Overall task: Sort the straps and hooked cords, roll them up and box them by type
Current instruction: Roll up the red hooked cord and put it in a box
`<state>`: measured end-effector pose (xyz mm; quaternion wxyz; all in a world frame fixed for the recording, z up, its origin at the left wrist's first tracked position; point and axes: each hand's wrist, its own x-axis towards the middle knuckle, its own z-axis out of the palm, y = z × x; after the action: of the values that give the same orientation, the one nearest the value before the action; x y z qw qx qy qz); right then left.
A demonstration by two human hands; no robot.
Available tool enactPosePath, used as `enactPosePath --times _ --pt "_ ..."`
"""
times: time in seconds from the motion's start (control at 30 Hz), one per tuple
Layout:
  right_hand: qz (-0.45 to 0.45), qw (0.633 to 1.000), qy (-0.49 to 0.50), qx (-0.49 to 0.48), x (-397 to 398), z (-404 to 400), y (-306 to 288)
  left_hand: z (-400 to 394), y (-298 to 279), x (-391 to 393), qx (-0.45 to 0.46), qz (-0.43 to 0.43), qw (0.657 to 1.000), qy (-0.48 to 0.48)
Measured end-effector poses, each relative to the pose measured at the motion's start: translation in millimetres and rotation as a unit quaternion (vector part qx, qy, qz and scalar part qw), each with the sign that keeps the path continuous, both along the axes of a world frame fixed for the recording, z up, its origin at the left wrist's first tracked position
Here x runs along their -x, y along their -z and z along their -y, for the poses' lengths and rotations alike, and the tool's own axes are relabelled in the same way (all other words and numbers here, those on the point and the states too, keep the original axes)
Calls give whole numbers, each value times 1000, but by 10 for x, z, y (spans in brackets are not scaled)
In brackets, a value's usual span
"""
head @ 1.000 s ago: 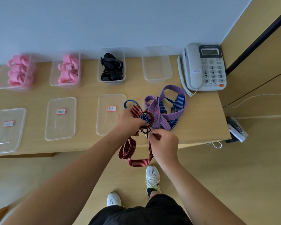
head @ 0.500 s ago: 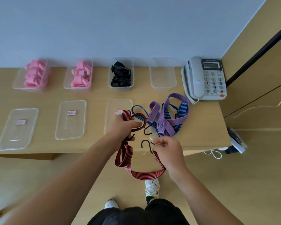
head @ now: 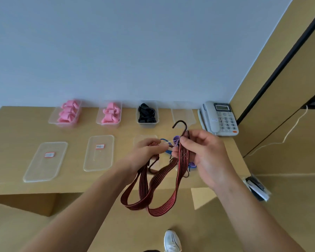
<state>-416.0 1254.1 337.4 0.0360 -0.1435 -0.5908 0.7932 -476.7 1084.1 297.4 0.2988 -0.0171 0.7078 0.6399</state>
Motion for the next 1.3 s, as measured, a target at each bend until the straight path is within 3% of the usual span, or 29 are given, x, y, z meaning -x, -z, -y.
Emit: enactPosePath --times 0.17,0.33,0.47,0.67,0.8,0.97,1.1,1.3 --pt "-83 995 35 -49 -180 287 -455 171 -345 -317 12 -69 991 109" --pt "-127 984 105 -65 -363 453 -720 256 -658 -570 -178 -63 974 124" --pt "-144 979 122 -78 -497 495 -796 235 -826 -762 -127 -179 968 121" --pt "-180 954 132 -199 -595 385 -804 165 -973 -908 -148 -181 969 75" --pt "-226 914 130 -311 -632 302 -819 91 -1046 -916 -169 -155 972 49" --pt "-329 806 120 -477 -661 120 -783 -13 -1107 -870 -236 -103 966 22" --pt "-343 799 86 -487 -691 34 -764 -69 -1134 -836 -306 -40 951 13" --pt "-386 715 62 -579 -581 -149 -753 -128 -1043 -819 -302 -116 945 43"
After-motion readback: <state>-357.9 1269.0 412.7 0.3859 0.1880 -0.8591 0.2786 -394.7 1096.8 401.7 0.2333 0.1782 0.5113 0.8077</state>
